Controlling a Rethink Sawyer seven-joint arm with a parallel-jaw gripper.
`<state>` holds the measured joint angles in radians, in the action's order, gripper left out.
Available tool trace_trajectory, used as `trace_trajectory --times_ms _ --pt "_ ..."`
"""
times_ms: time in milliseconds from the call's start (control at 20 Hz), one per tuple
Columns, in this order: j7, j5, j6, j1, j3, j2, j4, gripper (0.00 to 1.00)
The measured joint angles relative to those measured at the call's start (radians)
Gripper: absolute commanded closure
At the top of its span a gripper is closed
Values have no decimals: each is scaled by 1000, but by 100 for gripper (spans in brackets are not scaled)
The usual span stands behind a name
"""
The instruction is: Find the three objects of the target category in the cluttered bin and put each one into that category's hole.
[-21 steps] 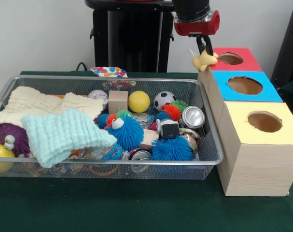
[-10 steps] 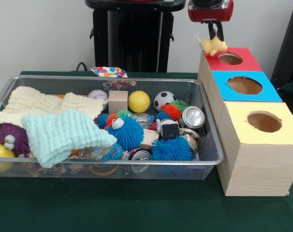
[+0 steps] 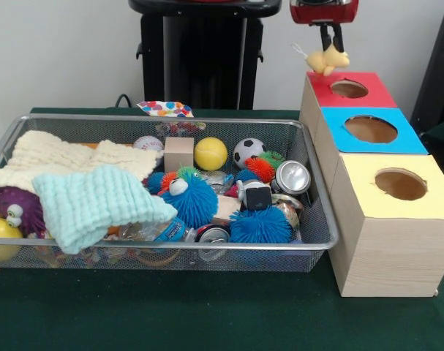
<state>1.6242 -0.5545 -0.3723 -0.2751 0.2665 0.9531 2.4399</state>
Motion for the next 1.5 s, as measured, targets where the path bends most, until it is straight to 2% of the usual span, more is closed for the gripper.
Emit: trace_trajectory --times_ms 50,150,350,500,750,1050,1500 --pt "0 -11 10 -16 15 0 4 100" --pt "0 -43 69 -98 92 -7 21 100" --pt "0 -47 169 -197 185 -33 25 100" --pt "0 -32 280 -281 273 -71 25 100" --pt "0 14 392 -359 381 -139 25 100" --pt "1 35 409 -392 459 -192 28 100" --pt "8 35 350 -396 525 -172 71 100"
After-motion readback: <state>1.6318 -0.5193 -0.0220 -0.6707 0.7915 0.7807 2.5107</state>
